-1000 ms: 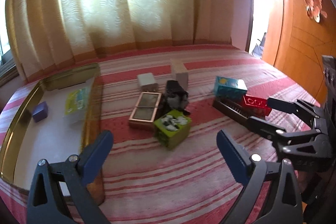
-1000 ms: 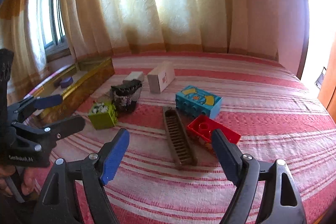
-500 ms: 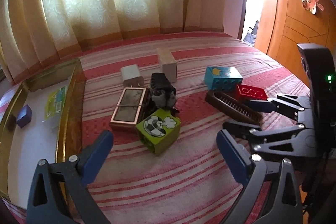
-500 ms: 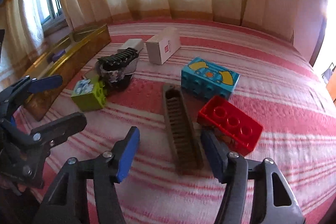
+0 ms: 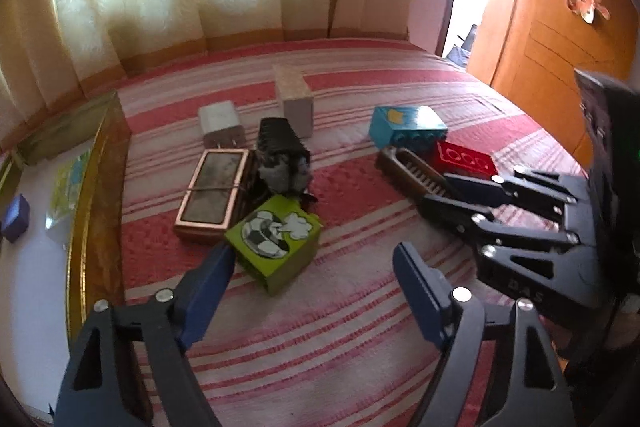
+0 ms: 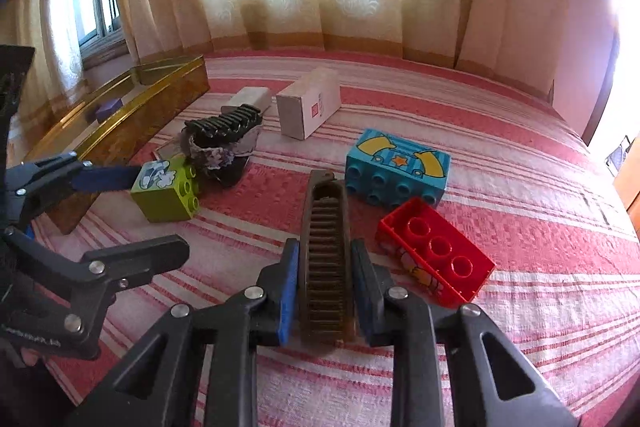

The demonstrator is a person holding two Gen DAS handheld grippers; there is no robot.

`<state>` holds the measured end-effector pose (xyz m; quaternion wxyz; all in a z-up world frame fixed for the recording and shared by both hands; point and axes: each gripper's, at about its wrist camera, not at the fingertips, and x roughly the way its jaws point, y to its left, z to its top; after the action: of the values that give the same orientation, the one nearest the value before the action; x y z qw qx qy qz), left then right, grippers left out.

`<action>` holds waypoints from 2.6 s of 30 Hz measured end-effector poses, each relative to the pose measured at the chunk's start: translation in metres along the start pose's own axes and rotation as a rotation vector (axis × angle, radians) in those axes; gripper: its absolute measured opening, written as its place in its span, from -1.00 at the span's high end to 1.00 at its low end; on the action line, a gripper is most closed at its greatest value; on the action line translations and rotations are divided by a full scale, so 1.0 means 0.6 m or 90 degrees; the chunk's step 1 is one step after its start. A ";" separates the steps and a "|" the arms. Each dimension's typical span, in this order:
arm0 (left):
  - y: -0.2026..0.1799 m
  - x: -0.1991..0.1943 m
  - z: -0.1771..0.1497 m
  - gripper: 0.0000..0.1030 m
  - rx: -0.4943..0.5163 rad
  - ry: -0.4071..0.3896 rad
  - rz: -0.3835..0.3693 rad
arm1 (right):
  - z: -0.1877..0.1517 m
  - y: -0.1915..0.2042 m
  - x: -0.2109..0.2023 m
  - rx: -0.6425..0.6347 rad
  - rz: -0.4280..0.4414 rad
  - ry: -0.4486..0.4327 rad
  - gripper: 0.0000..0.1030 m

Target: Organize rigid objects

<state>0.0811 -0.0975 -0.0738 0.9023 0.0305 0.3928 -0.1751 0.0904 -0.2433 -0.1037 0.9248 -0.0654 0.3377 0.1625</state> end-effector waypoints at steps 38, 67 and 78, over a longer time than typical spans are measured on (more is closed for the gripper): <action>0.032 -0.043 0.009 0.01 -0.057 -0.117 0.031 | -0.015 0.007 -0.054 -0.007 -0.006 -0.130 0.47; 0.066 -0.114 -0.012 0.01 -0.105 -0.290 0.079 | -0.025 0.014 -0.077 -0.010 -0.025 -0.183 0.47; 0.034 -0.127 -0.018 0.01 -0.052 -0.319 0.117 | -0.034 0.017 -0.095 -0.017 -0.038 -0.227 0.47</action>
<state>0.0326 -0.0538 -0.0284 0.9839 -0.0145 0.1596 -0.0790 0.0335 -0.2533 -0.0824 0.9734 -0.0581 0.1641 0.1487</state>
